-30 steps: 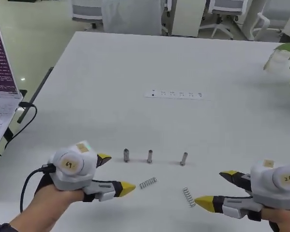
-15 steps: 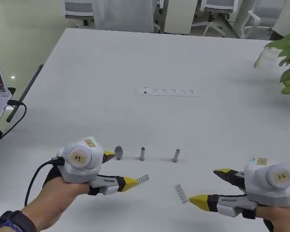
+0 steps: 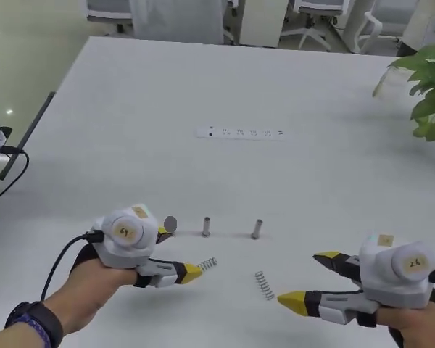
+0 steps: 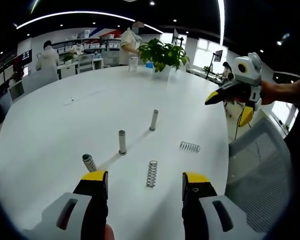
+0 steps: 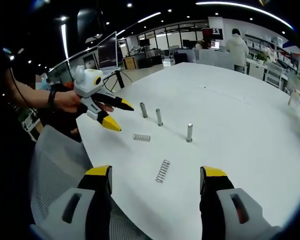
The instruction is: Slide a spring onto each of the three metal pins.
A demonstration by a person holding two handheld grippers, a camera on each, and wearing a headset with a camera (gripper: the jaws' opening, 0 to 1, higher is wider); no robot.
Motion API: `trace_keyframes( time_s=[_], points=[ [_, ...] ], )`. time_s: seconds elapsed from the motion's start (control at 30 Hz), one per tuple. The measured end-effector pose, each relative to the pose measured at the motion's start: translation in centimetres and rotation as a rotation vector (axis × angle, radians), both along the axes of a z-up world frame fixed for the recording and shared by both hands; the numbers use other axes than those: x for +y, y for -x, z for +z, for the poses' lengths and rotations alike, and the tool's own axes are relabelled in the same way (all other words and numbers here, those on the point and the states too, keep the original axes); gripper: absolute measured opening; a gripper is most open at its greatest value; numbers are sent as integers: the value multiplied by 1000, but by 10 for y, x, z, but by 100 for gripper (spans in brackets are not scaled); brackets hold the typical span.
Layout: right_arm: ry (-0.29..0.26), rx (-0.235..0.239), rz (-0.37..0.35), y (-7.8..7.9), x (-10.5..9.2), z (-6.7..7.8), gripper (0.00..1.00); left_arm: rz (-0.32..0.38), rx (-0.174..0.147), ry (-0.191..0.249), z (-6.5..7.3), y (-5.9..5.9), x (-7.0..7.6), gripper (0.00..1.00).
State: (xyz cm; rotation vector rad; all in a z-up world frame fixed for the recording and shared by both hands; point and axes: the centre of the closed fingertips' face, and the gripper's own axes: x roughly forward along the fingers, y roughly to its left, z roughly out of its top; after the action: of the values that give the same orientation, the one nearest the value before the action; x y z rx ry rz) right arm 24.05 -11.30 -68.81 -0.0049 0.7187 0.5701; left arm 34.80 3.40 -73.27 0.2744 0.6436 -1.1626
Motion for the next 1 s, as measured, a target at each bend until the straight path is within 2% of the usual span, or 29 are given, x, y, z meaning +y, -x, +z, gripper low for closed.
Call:
trace_keyframes(
  time_s=[0.3,0.6,1.0],
  points=[
    [1,6,-8,6,-3,0,69,-11,28,-15,-20,2,-12,51],
    [4,7,-16,10,-6,0,67,-15,38,-32,-34,7,-19,44],
    [0,7,-27,11,-9,0,65,-27,20,-76,-46,8,-21,30]
  ],
)
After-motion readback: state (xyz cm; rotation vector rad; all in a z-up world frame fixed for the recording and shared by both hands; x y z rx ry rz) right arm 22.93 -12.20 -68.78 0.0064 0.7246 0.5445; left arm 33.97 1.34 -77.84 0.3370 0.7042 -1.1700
